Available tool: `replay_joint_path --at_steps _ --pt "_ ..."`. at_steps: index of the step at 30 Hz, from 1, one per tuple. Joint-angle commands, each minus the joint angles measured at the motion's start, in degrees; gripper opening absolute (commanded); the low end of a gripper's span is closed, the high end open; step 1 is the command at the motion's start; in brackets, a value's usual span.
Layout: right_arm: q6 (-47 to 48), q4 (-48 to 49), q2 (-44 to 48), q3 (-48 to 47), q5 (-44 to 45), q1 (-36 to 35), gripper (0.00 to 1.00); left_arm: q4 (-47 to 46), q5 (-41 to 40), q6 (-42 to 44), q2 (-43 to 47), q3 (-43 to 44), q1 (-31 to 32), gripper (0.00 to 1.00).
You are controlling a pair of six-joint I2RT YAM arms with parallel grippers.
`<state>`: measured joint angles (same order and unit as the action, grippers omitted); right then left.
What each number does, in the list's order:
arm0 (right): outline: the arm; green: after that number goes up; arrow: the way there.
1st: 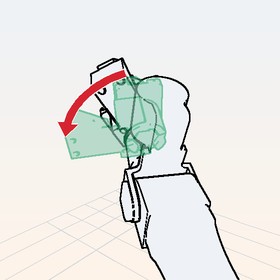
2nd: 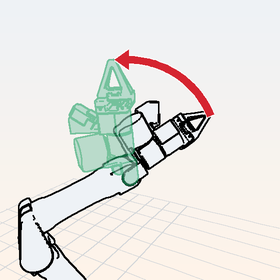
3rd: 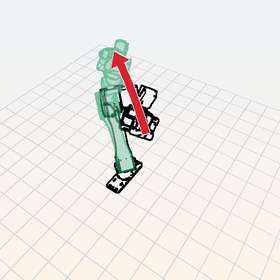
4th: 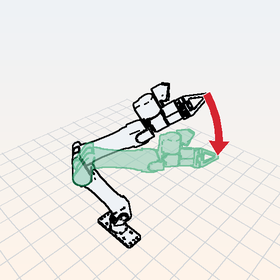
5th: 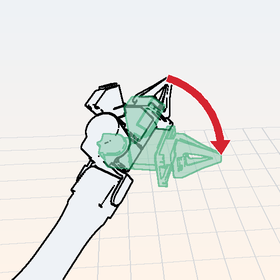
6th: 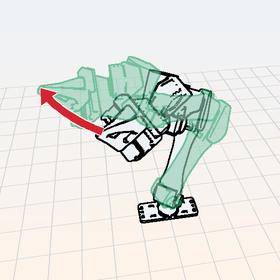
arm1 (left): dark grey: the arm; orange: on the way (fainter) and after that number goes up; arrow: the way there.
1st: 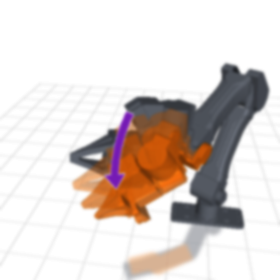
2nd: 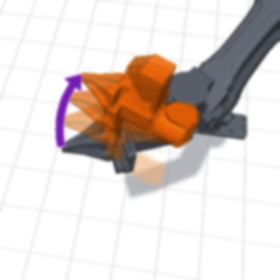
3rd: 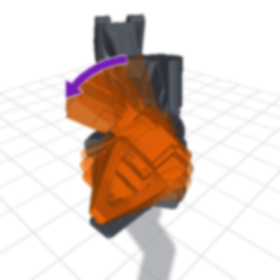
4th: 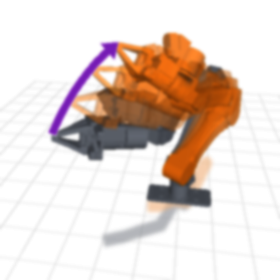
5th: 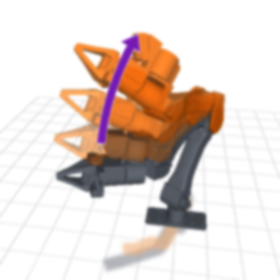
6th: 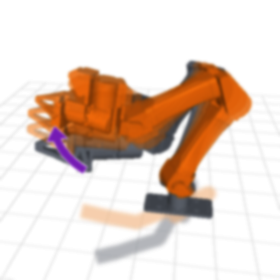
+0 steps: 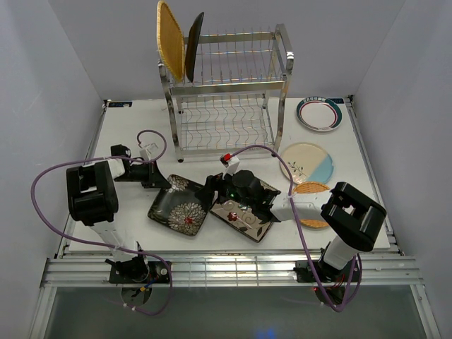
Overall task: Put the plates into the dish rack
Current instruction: Pick up the plate at the center of the board.
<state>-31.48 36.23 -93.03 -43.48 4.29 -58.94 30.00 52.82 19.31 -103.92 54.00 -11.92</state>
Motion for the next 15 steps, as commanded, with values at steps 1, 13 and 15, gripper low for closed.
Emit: replay_joint_path --at_steps 1,13,15 --pt "0.5 2.7 1.2 -0.5 0.0 0.1 0.88 -2.0 -8.7 4.9 3.0 -1.3 -1.3 0.00" --pt "-0.4 3.0 0.5 -1.0 -3.1 0.1 0.89 0.5 -1.2 4.6 9.6 -0.8 -9.3 0.00" --pt "-1.1 3.4 -0.2 -1.5 -3.9 0.2 0.89 0.4 0.4 4.7 10.9 -1.4 -10.1 0.00"
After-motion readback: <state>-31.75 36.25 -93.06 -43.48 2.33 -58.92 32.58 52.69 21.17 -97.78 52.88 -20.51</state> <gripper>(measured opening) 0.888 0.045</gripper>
